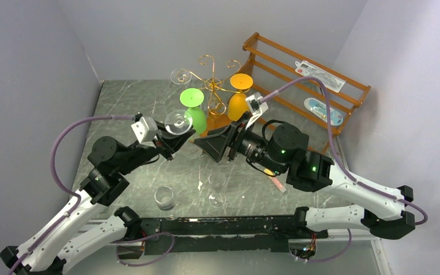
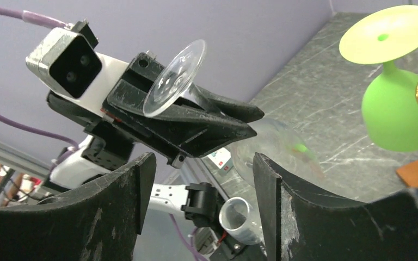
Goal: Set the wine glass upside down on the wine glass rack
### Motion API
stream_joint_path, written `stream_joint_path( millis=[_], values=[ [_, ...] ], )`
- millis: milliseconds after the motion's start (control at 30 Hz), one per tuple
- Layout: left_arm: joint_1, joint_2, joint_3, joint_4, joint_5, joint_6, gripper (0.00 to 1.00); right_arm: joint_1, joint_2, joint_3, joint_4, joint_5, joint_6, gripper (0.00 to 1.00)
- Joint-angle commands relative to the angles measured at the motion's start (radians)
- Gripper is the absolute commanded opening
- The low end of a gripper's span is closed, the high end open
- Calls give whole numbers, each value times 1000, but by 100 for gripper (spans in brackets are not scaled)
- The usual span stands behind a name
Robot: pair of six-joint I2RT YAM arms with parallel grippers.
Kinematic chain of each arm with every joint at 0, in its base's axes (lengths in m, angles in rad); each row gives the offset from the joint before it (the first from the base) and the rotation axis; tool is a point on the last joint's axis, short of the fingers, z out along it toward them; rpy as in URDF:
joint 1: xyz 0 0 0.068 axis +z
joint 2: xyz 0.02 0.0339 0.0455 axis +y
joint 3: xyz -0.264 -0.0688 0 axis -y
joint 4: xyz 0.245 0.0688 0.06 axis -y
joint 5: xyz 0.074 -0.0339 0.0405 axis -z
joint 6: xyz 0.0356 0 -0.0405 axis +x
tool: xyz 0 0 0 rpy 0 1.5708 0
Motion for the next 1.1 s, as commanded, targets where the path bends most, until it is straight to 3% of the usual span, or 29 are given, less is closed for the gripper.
stream_joint_path(
  millis=[0, 267, 700, 867, 1067],
  values=[
    [0, -26, -26, 152, 170, 77, 5, 4, -26, -9, 37, -45, 101, 70],
    [-1, -17, -42, 175, 239, 77, 5, 4, -65, -65, 135, -68, 162, 71],
    [-1, 25, -31, 131, 325, 146, 5, 4, -15, -12, 41, 23, 256, 67],
    [-1, 74, -5, 71, 383, 167, 5, 4, -3, -7, 13, 42, 276, 52],
    [-1, 81, -22, 74, 388, 179, 5, 3, -26, -31, 3, 84, 313, 25]
  ],
)
